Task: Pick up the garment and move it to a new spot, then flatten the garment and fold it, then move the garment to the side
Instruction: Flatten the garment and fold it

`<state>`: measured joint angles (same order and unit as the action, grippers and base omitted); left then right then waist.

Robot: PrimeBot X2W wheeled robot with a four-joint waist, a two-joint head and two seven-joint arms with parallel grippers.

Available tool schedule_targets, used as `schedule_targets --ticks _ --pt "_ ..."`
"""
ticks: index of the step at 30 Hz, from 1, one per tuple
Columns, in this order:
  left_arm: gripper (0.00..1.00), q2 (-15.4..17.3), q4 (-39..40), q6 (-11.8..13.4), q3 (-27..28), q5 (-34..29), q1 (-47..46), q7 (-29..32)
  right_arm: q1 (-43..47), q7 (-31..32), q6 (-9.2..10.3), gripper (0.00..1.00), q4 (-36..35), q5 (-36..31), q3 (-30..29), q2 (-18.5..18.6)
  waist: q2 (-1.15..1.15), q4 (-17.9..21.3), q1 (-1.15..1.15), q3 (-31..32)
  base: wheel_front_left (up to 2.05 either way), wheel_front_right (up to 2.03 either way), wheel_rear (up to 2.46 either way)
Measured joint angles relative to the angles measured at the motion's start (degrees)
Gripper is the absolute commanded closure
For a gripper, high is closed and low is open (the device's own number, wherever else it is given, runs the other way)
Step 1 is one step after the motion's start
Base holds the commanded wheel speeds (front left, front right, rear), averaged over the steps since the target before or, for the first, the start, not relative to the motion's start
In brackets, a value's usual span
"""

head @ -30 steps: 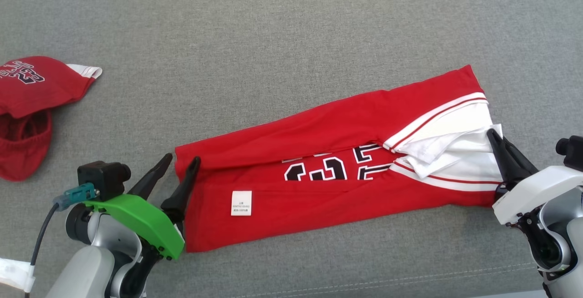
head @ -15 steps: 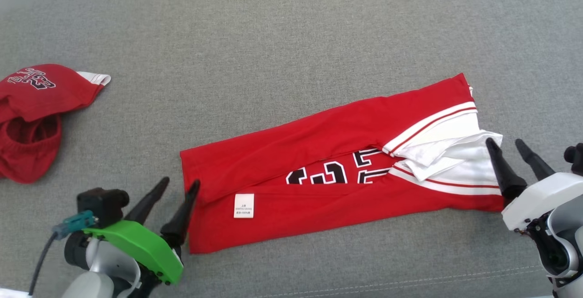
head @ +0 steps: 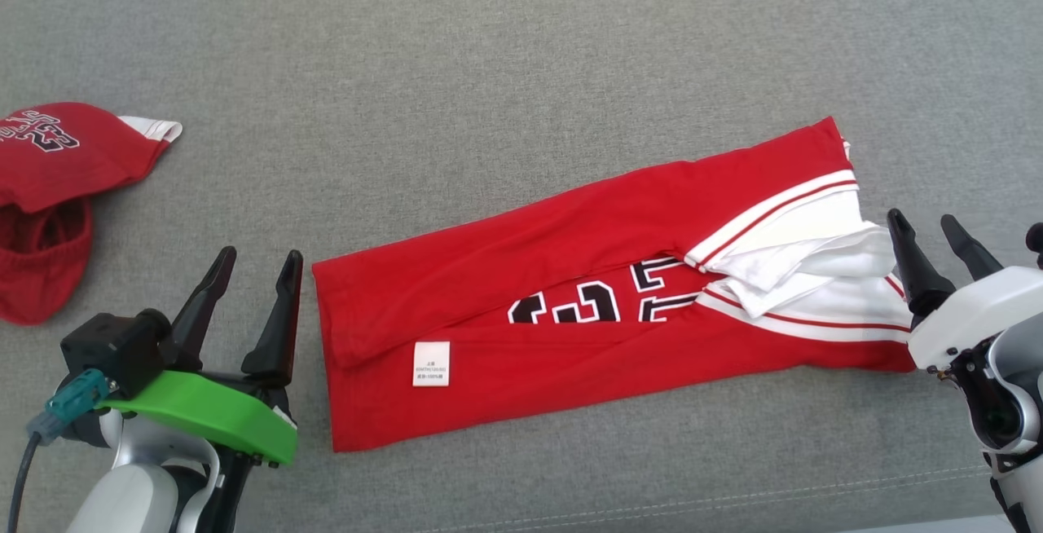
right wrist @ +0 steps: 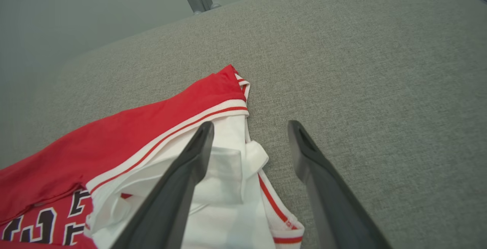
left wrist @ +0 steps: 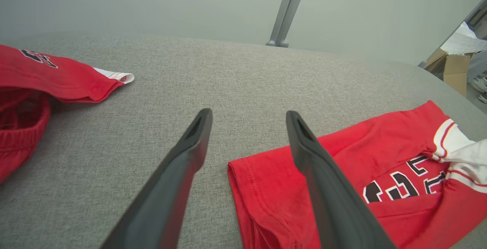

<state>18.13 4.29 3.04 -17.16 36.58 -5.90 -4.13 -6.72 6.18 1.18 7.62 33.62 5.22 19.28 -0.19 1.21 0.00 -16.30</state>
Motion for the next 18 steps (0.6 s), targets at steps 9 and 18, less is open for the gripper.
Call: schedule_targets --ticks 9,18 --pt "0.00 -0.3 0.8 0.6 -1.4 -1.6 0.0 -1.0 -1.5 1.7 1.03 0.00 4.6 0.2 0.3 -1.1 0.00 -2.2 0.00 -2.1 0.00 0.00 0.00" --pt "0.00 -0.2 0.9 1.1 -0.4 -1.6 0.0 -1.6 -4.9 2.5 1.10 0.00 8.7 0.4 0.9 -1.4 0.00 -4.6 0.00 -4.2 0.00 0.00 0.00"
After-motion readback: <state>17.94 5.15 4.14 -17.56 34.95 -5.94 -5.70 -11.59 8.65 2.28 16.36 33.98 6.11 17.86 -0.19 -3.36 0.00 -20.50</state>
